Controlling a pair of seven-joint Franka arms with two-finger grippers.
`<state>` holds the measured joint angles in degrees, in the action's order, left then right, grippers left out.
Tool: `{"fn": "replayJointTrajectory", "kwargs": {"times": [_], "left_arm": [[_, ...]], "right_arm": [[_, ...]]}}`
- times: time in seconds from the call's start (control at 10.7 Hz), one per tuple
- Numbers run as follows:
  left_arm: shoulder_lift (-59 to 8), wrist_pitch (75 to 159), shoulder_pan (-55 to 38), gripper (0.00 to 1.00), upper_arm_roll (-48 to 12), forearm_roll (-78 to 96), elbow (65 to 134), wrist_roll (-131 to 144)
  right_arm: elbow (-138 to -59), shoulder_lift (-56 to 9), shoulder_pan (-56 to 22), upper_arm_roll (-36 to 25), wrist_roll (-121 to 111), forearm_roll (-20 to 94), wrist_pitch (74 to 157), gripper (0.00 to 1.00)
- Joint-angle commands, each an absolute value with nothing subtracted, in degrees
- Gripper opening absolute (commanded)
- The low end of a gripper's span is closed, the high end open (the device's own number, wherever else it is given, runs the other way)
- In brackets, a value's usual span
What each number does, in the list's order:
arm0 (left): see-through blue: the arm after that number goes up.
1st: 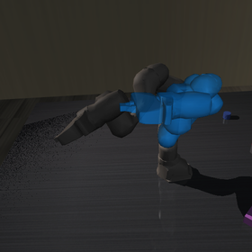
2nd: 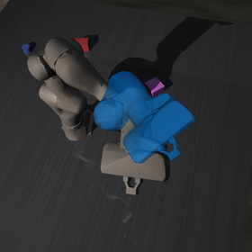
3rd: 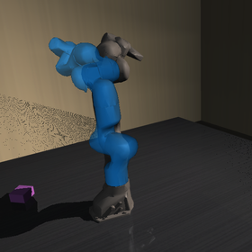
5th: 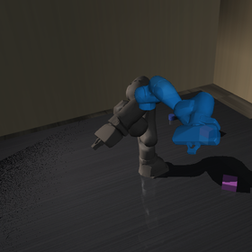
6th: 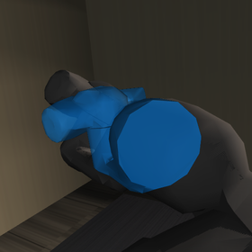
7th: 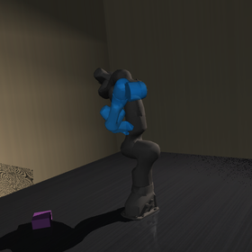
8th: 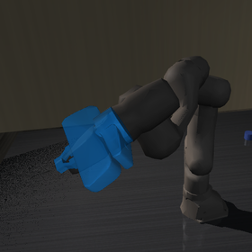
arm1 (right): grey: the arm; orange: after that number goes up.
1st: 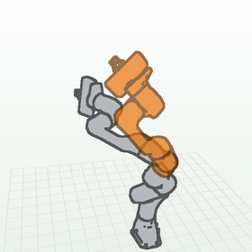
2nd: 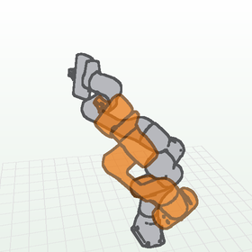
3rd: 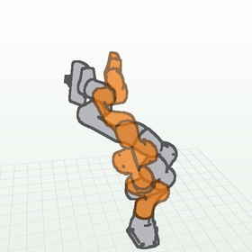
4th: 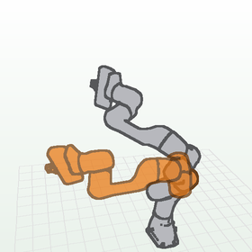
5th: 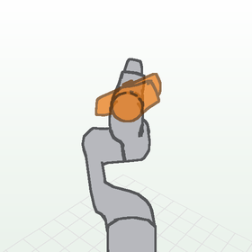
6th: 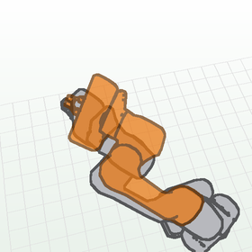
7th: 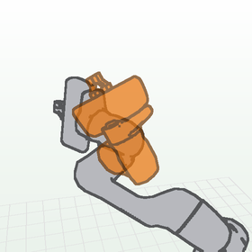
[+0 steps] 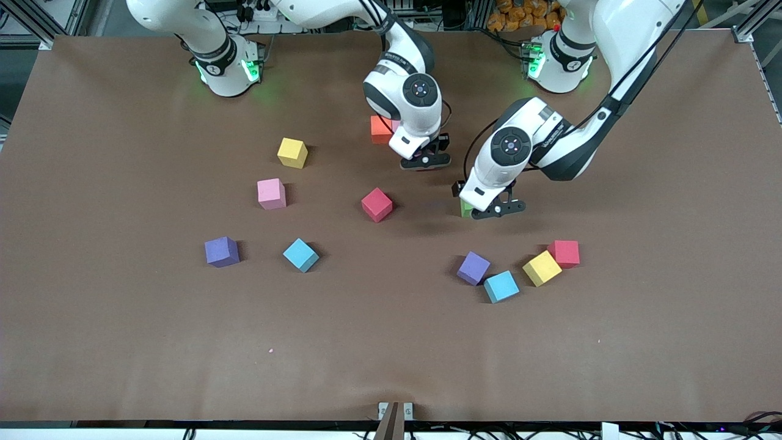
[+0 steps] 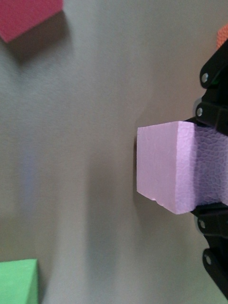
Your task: Form number 2 with 11 blocks
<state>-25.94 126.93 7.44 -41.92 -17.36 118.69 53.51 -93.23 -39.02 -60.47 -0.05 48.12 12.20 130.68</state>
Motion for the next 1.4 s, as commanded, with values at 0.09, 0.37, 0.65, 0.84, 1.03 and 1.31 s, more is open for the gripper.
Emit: {"fn": "replayJointTrajectory", "kwargs": {"times": [0.09, 0.37, 0.65, 0.84, 1.03, 1.31], "left_arm": [[-28.65, 126.47, 8.0, 1.0, -41.57, -19.16, 116.55, 52.21], [-31.28, 126.47, 7.74, 1.0, -41.57, -19.25, 114.62, 52.12], [-32.96, 126.91, 7.56, 1.0, -41.48, -20.04, 114.26, 52.12], [-33.66, 127.09, 7.56, 1.0, -41.05, -20.04, 114.17, 52.12], [-33.92, 127.09, 7.56, 1.0, -41.04, -19.95, 114.26, 52.29], [-34.8, 127.53, 7.38, 0.9, -40.52, -19.95, 114.0, 52.29]], "right_arm": [[-91.41, -41.22, -61.87, -0.35, 50.01, 12.92, 129.73, 0.34], [-91.32, -41.48, -62.4, -0.35, 50.45, 13.01, 129.73, 0.34], [-91.32, -41.66, -62.84, -0.35, 51.15, 13.1, 129.73, 0.34], [-91.32, -41.66, -62.93, -0.35, 51.24, 13.1, 129.73, 0.34], [-91.41, -41.66, -63.45, -0.35, 51.59, 13.1, 129.73, 0.35], [-91.49, -41.66, -63.54, -0.35, 51.59, 13.01, 129.55, 0.5]]}}
